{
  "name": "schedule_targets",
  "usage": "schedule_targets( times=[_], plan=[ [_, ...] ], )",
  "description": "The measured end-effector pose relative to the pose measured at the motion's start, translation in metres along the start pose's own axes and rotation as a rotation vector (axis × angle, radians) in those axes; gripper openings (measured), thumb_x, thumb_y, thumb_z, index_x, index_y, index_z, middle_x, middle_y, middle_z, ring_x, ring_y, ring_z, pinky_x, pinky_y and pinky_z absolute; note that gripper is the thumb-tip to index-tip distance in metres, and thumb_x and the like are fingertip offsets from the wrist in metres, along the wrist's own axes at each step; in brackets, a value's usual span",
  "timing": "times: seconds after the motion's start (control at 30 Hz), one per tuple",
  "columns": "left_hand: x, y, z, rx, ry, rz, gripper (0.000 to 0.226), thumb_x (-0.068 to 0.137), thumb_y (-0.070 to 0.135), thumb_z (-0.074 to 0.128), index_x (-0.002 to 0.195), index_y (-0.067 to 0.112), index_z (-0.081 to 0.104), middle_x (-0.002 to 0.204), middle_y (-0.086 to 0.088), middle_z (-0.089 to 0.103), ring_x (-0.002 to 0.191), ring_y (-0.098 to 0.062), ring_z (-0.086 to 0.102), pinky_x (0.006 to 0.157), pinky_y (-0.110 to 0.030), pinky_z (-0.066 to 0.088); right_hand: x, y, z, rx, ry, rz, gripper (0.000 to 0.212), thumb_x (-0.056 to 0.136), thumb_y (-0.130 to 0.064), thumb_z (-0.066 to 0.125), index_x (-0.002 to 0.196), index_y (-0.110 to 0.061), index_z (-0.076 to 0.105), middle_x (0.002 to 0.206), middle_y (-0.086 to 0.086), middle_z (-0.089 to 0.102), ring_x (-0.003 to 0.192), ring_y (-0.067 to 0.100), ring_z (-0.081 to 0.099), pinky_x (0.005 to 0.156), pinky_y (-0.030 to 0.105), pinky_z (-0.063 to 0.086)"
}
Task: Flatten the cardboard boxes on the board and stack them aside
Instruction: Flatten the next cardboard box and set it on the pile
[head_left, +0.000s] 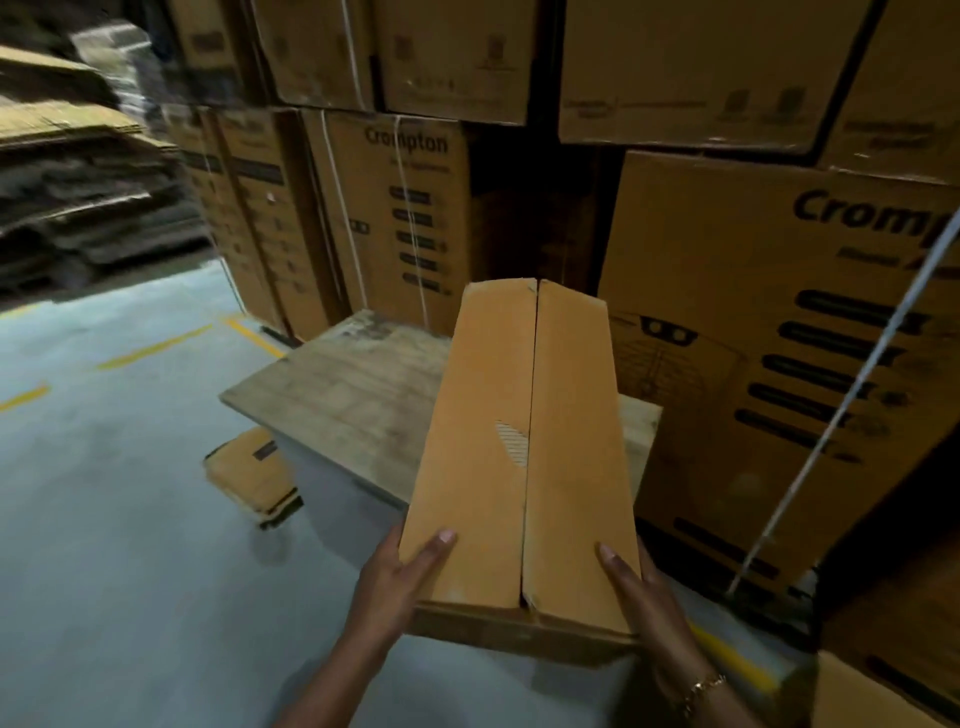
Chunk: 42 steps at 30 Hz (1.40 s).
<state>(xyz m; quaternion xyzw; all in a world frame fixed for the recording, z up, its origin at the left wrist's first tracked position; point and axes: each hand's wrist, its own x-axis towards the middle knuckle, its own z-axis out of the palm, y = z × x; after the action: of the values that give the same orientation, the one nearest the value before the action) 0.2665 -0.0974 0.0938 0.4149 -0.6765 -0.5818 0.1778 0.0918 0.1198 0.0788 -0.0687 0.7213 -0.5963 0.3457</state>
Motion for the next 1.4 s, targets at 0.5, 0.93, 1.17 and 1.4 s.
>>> schedule_targets(
  times=[0.5,0.93,1.17,1.4],
  plan=[
    [0.211,0.031,-0.056,0.006,0.084,-0.092,0.065,0.08,0.067,0.065,0.136,0.04,0.048,0.125,0.012,0.056,0.12,-0.019,0.054,0.104,-0.04,0.043,0.206,-0.079,0.115,0.014,-0.095,-0.062,0.101,0.045,-0.088,0.069,0.135,-0.048,0.043,0.123,-0.011,0.064,0.109,0.019,0.064,0.089,0.038,0.054],
    [0.365,0.046,-0.092,0.254,-0.039,-0.025,0.076,0.088,0.06,0.059,0.15,0.023,0.036,0.149,-0.005,0.046,0.127,-0.026,0.05,0.099,-0.037,0.041,0.331,-0.098,0.191,-0.192,-0.092,0.022,0.108,0.062,-0.084,0.065,0.153,-0.038,0.029,0.152,-0.009,0.042,0.136,0.021,0.044,0.112,0.044,0.038],
    [0.399,-0.002,-0.119,0.666,-0.324,0.084,0.152,0.041,0.1,0.059,0.154,0.035,-0.019,0.163,0.011,-0.017,0.151,-0.017,0.011,0.117,-0.041,0.031,0.326,-0.1,0.232,-0.459,0.18,0.021,0.093,0.083,-0.066,0.055,0.157,-0.029,0.01,0.162,-0.007,0.021,0.148,0.015,0.022,0.115,0.027,0.021],
    [0.414,-0.021,-0.136,0.739,-0.383,0.231,0.134,0.05,0.103,0.045,0.149,0.045,-0.024,0.163,0.015,-0.015,0.146,-0.016,0.028,0.105,-0.037,0.044,0.3,-0.103,0.242,-0.998,0.069,-0.066,0.135,0.053,-0.102,0.044,0.153,-0.036,-0.018,0.158,-0.017,-0.029,0.151,0.013,0.009,0.115,0.032,0.03]
  ],
)
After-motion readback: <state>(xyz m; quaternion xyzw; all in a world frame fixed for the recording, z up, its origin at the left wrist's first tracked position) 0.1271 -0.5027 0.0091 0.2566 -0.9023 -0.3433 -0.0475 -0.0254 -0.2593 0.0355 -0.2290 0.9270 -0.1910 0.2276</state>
